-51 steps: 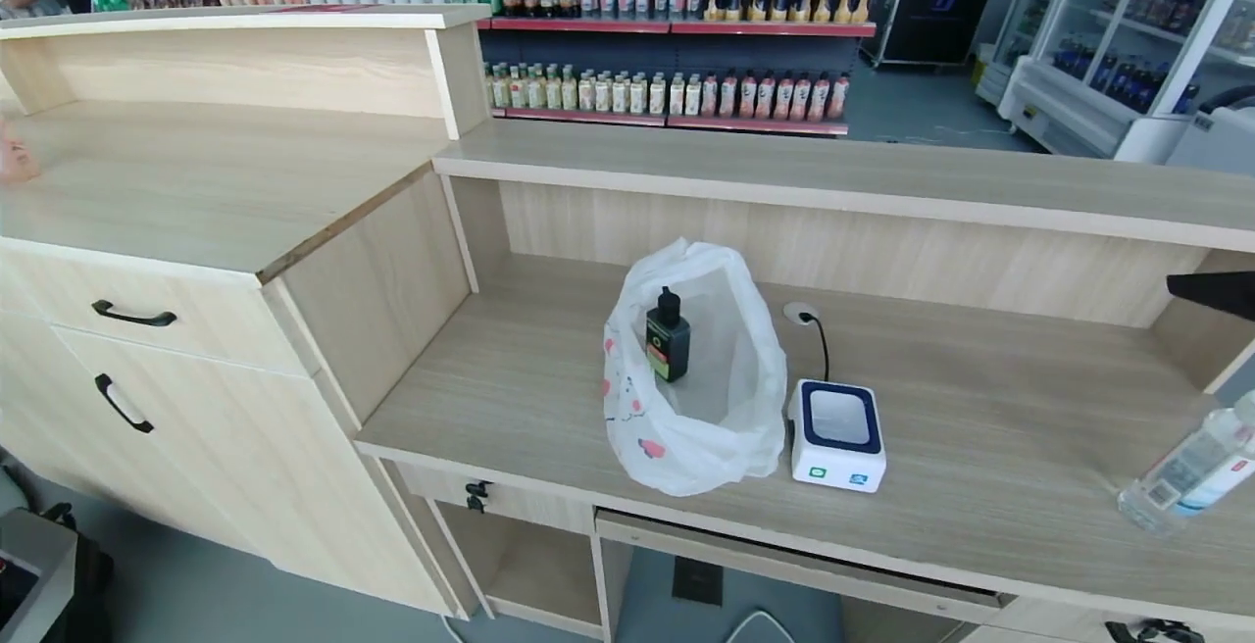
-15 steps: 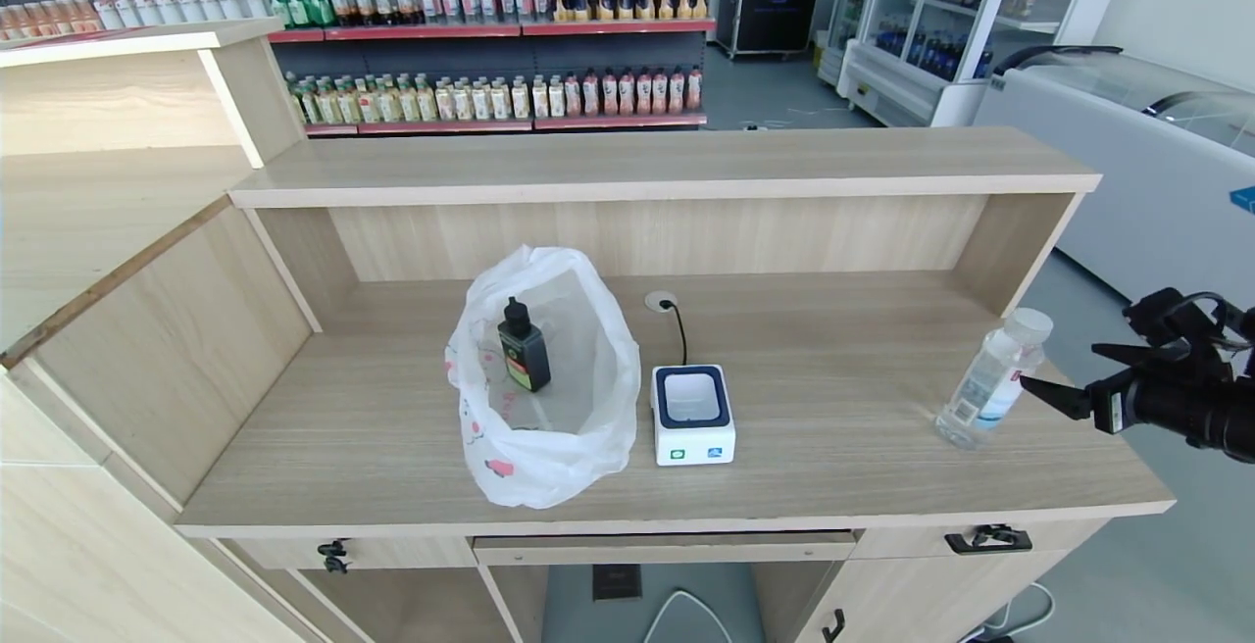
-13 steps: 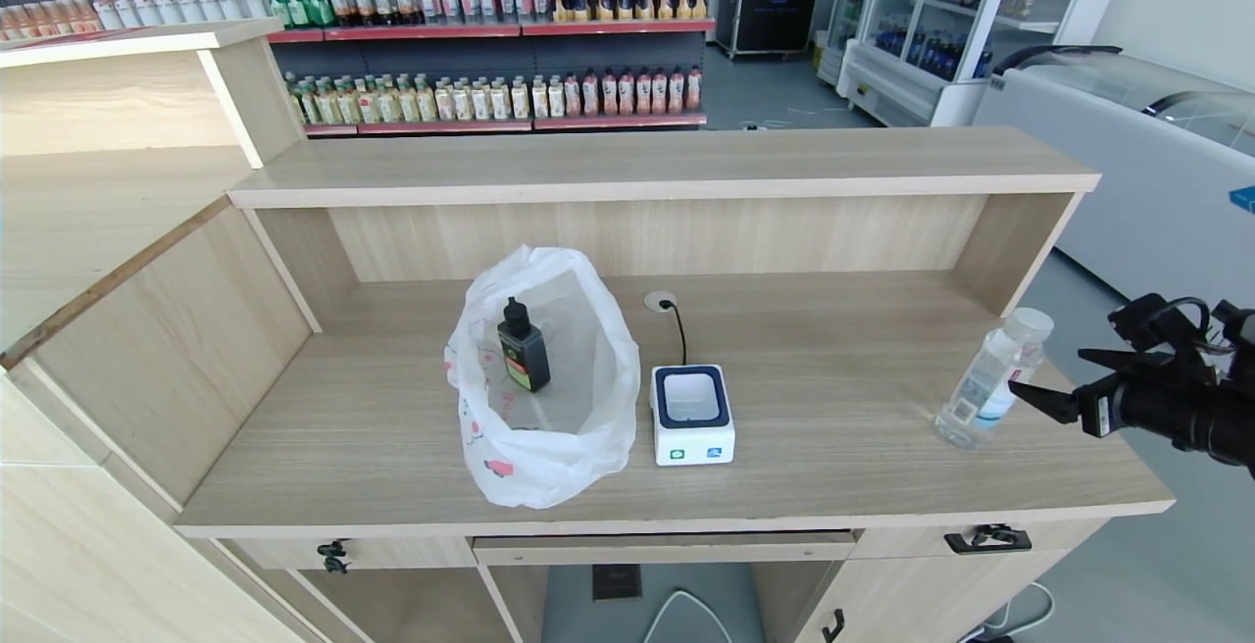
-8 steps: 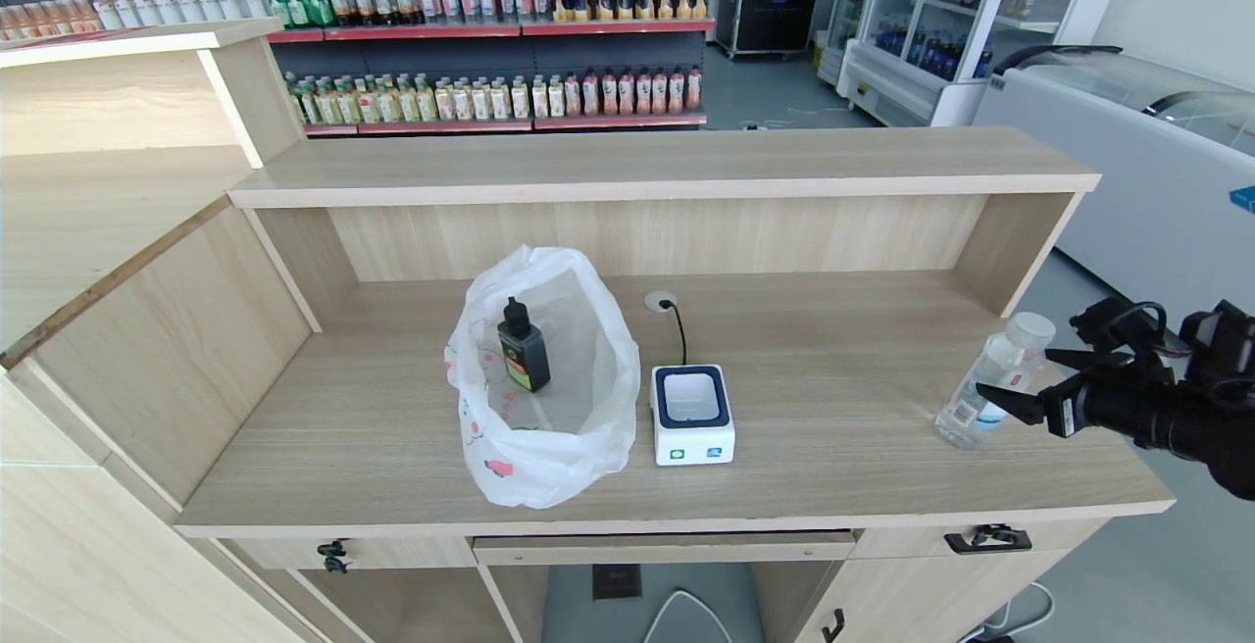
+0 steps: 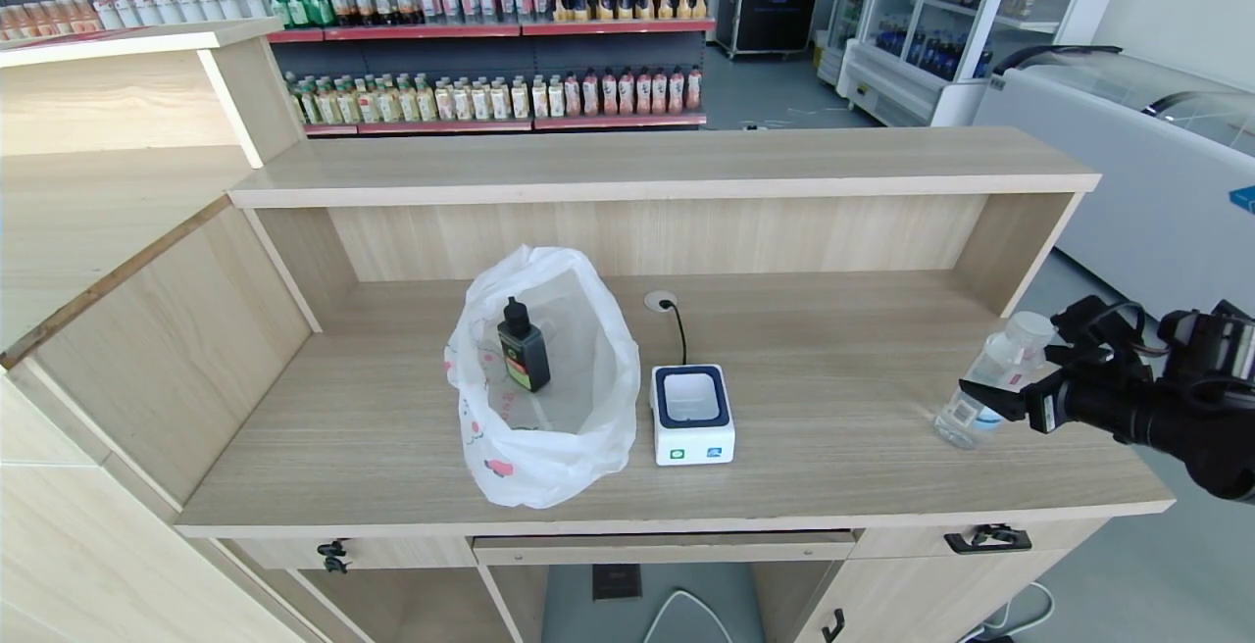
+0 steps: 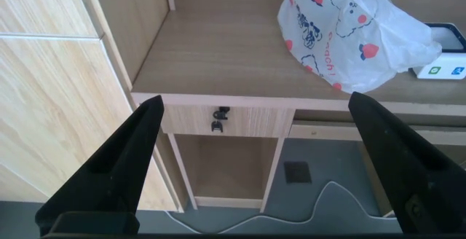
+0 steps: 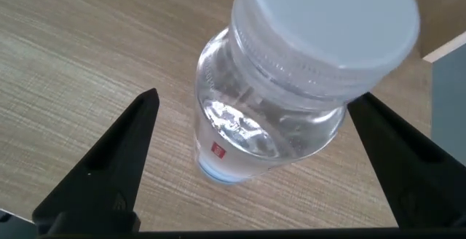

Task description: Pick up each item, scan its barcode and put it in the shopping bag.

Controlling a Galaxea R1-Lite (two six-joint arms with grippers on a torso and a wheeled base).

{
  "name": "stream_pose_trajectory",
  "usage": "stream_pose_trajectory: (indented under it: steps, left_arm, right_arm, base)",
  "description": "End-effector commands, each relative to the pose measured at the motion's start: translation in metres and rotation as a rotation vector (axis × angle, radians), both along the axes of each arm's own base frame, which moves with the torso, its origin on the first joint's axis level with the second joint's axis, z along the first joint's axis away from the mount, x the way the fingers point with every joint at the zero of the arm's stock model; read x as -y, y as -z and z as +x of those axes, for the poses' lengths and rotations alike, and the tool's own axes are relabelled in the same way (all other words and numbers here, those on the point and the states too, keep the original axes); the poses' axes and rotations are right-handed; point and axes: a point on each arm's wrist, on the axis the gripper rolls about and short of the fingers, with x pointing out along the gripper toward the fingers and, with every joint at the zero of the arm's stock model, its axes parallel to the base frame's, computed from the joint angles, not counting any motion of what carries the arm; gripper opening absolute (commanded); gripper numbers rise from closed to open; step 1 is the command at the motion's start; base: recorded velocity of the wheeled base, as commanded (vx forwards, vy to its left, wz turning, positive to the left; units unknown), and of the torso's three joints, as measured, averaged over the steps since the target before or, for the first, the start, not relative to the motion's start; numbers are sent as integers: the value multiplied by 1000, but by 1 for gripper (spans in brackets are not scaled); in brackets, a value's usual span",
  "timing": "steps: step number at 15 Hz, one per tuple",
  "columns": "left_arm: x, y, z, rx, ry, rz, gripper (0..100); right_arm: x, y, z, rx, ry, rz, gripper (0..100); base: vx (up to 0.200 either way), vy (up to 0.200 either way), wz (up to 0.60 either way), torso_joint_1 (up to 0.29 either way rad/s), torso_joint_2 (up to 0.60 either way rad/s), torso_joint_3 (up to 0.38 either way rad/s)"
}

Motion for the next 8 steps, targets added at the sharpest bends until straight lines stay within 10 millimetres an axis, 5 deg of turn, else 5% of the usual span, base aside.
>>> stream_pose_trajectory:
  steps: [1, 8]
  left_arm:
    - [0, 0, 0, 0, 0, -1, 100]
    - [0, 0, 0, 0, 0, -1, 100]
  right_arm:
    - [-4, 3, 4, 2, -14, -1, 100]
    - [-9, 14, 10, 2, -33, -3, 100]
  base:
    - [0, 0, 0, 0, 0, 0]
    - [0, 0, 0, 0, 0, 0]
